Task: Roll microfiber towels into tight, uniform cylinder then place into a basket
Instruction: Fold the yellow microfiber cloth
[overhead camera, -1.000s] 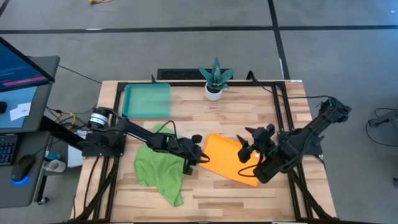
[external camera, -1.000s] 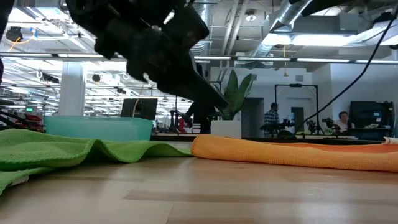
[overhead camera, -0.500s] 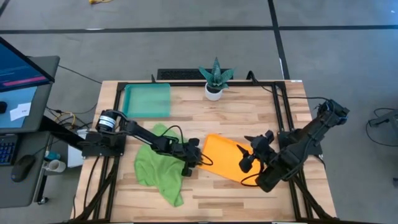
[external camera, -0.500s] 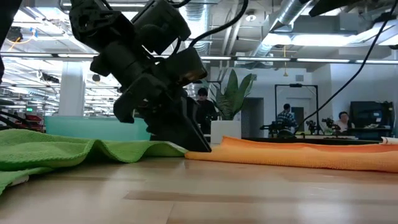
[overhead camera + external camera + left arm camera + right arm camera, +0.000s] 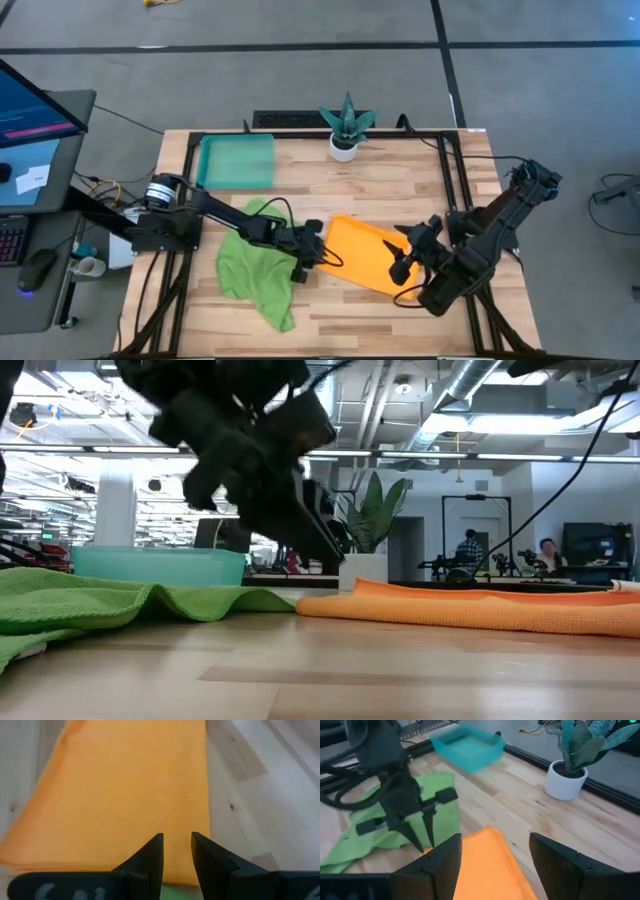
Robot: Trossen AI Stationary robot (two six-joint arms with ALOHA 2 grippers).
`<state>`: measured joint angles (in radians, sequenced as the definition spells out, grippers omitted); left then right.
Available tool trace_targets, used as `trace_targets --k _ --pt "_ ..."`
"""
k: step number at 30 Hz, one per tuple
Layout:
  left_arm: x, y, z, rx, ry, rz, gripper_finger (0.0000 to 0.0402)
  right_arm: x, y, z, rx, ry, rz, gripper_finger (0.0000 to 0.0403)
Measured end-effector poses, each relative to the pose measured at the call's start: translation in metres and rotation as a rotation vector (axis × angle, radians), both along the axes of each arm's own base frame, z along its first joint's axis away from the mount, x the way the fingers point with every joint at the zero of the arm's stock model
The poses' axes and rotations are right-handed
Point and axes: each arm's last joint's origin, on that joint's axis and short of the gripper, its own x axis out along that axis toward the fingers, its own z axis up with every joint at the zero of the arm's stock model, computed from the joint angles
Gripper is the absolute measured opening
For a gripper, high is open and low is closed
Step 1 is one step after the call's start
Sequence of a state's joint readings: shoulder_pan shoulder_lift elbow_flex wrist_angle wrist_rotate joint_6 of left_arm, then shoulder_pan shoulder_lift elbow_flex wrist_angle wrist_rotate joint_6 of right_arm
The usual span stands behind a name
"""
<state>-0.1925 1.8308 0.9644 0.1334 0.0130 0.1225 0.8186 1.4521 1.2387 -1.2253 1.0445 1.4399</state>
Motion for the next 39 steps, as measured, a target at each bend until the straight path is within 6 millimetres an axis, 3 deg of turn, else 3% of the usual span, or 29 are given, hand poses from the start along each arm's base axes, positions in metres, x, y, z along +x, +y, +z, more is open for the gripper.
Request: trace_targets --k 5,12,25,39 --pt "-0.003 0.002 0.024 0.049 -0.082 -0.011 0.0091 -0.001 0.003 0.000 0.011 -0.011 0.013 0.0255" --pt "0.001 0.005 0.024 0.038 -0.118 -0.012 0.0091 0.006 -0.005 0.000 0.007 -0.013 -0.029 0.0255" --pt "0.017 0.004 -0.016 -0.004 -0.111 0.002 0.0091 0.037 -0.037 -0.001 -0.023 0.076 -0.101 0.0255" --pt "0.025 0.023 -0.050 -0.004 -0.070 -0.039 0.0091 0.042 -0.039 0.000 -0.011 0.085 -0.084 0.0255"
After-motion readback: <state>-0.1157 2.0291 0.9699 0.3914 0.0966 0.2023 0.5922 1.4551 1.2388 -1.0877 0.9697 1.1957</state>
